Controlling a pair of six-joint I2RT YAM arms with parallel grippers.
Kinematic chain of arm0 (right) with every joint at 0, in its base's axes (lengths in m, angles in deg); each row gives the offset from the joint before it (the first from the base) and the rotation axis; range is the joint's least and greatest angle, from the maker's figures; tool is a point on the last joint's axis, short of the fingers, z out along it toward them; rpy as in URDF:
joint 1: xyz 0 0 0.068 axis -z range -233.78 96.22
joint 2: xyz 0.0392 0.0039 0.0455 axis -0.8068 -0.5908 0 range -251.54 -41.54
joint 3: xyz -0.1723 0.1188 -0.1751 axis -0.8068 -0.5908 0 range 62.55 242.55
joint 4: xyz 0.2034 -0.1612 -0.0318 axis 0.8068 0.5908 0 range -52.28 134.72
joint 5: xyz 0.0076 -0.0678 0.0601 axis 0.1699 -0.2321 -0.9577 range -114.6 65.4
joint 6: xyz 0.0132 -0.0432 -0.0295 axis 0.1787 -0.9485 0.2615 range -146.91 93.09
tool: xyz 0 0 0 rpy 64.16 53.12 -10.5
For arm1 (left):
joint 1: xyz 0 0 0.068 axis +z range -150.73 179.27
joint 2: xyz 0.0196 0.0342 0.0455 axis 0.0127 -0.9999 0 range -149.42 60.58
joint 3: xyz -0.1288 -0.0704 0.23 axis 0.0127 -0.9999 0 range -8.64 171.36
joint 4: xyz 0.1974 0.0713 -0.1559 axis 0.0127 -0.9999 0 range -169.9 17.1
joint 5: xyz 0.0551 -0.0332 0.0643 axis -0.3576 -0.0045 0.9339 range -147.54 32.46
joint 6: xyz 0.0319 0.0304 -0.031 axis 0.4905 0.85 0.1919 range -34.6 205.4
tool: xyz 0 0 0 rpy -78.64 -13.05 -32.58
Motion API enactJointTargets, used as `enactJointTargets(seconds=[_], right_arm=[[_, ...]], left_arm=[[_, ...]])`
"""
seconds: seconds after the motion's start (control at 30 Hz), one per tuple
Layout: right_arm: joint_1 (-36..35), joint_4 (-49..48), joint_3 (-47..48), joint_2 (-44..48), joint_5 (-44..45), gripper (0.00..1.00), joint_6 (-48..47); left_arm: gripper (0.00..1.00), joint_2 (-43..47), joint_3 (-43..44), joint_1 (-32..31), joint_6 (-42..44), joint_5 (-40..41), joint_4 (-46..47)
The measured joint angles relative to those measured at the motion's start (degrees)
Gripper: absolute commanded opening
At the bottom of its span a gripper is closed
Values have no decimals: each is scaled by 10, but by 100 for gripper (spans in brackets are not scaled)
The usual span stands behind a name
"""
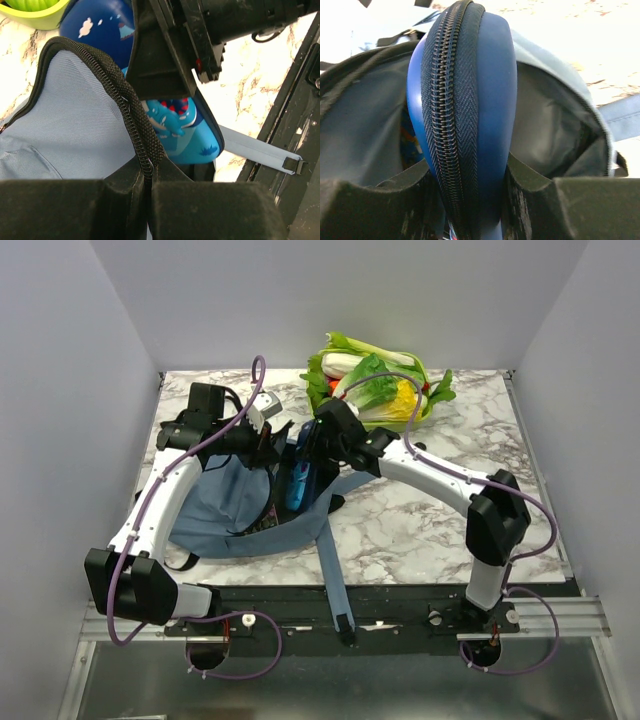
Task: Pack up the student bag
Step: Place the stationery in the student bag.
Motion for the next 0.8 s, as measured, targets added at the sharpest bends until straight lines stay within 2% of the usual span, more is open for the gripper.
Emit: enactJointTargets(seconds=[0.13,0.2,0.23,0.33,0.43,0.63,0.8], right_arm=[[-19,1,27,-13,4,28,-7],[-28,12,38,-24,3,38,-14],[-30,22,47,-33,2,49,-17],[-32,53,78,-72,-6,64,-24],[-32,86,94,-104,-24,73,-35],[-27,165,139,-135,-45,80,-77],[-13,193,149,-98,-39,78,-121]], left_arm=[[10,3,-6,0,0,0,3],[10,4,-7,0,0,0,3],[10,4,-7,0,0,0,3],[10,4,-7,0,0,0,4],[10,4,-7,0,0,0,5],[11,4,-7,0,0,0,5],[11,4,-7,0,2,0,5]])
